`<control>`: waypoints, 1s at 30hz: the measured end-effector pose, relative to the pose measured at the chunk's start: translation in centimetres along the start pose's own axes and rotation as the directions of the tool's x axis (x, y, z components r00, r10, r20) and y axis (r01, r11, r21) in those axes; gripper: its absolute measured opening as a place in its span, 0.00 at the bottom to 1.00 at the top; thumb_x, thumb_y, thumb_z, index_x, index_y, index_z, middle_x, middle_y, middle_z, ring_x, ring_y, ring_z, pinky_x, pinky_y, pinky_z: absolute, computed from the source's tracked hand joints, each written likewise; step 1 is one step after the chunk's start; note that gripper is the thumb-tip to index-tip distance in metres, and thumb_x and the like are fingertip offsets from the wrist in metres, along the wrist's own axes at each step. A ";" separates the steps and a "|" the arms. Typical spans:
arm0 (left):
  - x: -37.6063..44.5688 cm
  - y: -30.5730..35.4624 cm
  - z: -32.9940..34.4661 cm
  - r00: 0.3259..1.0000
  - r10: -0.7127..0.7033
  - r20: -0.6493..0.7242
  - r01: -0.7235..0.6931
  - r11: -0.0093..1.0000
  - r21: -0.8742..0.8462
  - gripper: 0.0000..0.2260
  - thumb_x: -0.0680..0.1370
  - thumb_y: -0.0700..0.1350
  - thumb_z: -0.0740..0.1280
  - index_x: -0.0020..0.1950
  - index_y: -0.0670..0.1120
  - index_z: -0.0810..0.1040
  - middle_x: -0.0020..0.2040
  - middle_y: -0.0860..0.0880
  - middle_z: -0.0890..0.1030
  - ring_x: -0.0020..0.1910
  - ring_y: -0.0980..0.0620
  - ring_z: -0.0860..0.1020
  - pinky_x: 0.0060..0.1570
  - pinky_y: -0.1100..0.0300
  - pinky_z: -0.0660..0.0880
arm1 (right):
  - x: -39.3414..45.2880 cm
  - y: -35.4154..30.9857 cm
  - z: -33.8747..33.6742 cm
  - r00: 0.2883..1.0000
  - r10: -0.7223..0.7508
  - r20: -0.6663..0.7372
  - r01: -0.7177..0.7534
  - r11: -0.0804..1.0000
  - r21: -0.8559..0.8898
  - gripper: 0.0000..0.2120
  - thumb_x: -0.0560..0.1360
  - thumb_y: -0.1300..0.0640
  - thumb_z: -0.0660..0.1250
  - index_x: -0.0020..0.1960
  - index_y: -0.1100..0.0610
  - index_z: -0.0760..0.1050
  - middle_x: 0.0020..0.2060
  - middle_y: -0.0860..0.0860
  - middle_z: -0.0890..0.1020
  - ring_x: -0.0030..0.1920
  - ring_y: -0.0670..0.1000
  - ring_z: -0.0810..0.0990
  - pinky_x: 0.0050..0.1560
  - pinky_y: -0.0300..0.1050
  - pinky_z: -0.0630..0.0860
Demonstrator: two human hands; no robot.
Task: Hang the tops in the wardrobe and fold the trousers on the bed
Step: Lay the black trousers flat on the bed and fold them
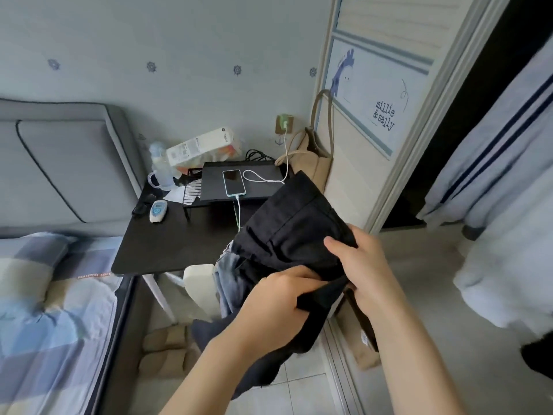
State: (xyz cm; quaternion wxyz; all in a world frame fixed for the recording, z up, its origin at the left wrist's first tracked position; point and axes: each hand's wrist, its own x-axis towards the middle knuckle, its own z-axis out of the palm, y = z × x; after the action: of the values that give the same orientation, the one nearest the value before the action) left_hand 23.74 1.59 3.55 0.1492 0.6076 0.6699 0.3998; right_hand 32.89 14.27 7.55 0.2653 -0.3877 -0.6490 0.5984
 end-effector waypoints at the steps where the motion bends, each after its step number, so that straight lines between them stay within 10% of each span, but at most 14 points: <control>1: -0.8 0.2 0.4 1.000 -0.012 0.015 0.013 0.996 -0.091 0.18 0.73 0.39 0.68 0.61 0.52 0.82 0.58 0.57 0.80 0.57 0.59 0.78 0.57 0.58 0.76 | -0.7 0.4 -0.6 0.999 -0.035 -0.033 0.038 0.997 0.071 0.10 0.77 0.60 0.66 0.45 0.46 0.81 0.44 0.47 0.85 0.49 0.50 0.84 0.53 0.54 0.80; 5: -5.0 0.1 0.9 0.939 -0.261 0.222 0.339 0.807 -0.483 0.14 0.74 0.47 0.74 0.59 0.56 0.83 0.57 0.55 0.83 0.56 0.57 0.81 0.59 0.63 0.75 | -4.0 0.2 -3.4 0.968 -0.170 -0.184 0.209 0.952 0.222 0.15 0.78 0.56 0.64 0.41 0.36 0.80 0.42 0.39 0.84 0.46 0.42 0.84 0.51 0.47 0.80; 8: -7.3 -2.8 1.3 0.825 -0.557 -0.098 0.471 0.773 -0.425 0.10 0.74 0.41 0.73 0.52 0.54 0.84 0.49 0.53 0.85 0.50 0.53 0.83 0.55 0.58 0.78 | -6.1 -0.8 -4.9 0.941 -0.241 -0.238 0.294 0.930 0.220 0.14 0.78 0.53 0.65 0.41 0.35 0.79 0.42 0.37 0.84 0.45 0.39 0.83 0.49 0.43 0.79; 10: -8.1 -4.6 1.7 0.683 -0.667 -0.298 0.577 0.742 -0.341 0.19 0.72 0.39 0.76 0.59 0.53 0.78 0.56 0.55 0.81 0.54 0.50 0.80 0.58 0.53 0.77 | -7.4 -1.7 -5.7 0.925 -0.295 -0.241 0.348 0.911 0.220 0.12 0.78 0.52 0.65 0.41 0.36 0.80 0.42 0.37 0.84 0.45 0.39 0.82 0.45 0.38 0.80; 13: -7.9 -6.2 2.3 0.583 -0.772 -0.253 0.686 0.635 -0.355 0.44 0.68 0.41 0.79 0.77 0.48 0.58 0.66 0.50 0.67 0.69 0.47 0.68 0.68 0.48 0.68 | -9.0 -3.5 -6.3 0.902 -0.386 -0.194 0.425 0.875 0.232 0.15 0.78 0.53 0.65 0.39 0.35 0.80 0.39 0.36 0.84 0.42 0.37 0.82 0.37 0.30 0.77; 16: -6.8 -7.2 2.9 0.539 -0.825 -0.173 0.683 0.548 -0.483 0.42 0.69 0.36 0.78 0.76 0.41 0.58 0.72 0.42 0.66 0.72 0.40 0.66 0.69 0.47 0.66 | -10.2 -4.6 -6.4 0.888 -0.442 -0.127 0.460 0.856 0.235 0.12 0.78 0.55 0.66 0.42 0.40 0.82 0.42 0.41 0.85 0.44 0.40 0.83 0.40 0.33 0.78; 19: -7.3 -7.7 3.7 0.601 -0.799 -0.010 0.658 0.503 -0.560 0.12 0.76 0.27 0.64 0.59 0.35 0.75 0.54 0.36 0.76 0.55 0.37 0.77 0.54 0.49 0.76 | -11.0 -4.9 -6.2 0.905 -0.419 -0.076 0.423 0.866 0.266 0.08 0.78 0.55 0.66 0.47 0.44 0.82 0.47 0.46 0.85 0.50 0.46 0.84 0.48 0.41 0.80; 25: -12.9 -8.0 2.0 0.686 -0.724 0.064 0.459 0.364 -0.810 0.11 0.77 0.24 0.57 0.46 0.32 0.77 0.40 0.37 0.79 0.38 0.44 0.80 0.35 0.56 0.79 | -12.0 -5.2 -5.3 0.934 -0.355 0.039 0.321 0.881 0.347 0.08 0.76 0.58 0.67 0.49 0.48 0.84 0.49 0.51 0.86 0.51 0.50 0.84 0.45 0.41 0.80; 30: -21.1 -9.8 -4.7 0.683 -0.723 -0.107 0.337 0.441 -0.832 0.12 0.75 0.29 0.66 0.36 0.42 0.72 0.33 0.43 0.73 0.30 0.50 0.75 0.29 0.59 0.73 | -12.8 -5.7 -1.0 0.897 -0.379 0.225 0.313 0.907 0.280 0.13 0.67 0.48 0.71 0.50 0.49 0.84 0.49 0.52 0.86 0.52 0.50 0.84 0.45 0.40 0.79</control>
State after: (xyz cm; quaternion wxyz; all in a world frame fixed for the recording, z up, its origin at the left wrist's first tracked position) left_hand 18.30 -19.16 -6.47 0.3503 0.1242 0.6120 0.6981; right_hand 39.79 4.45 14.84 0.3198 -0.1440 -0.6625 0.6619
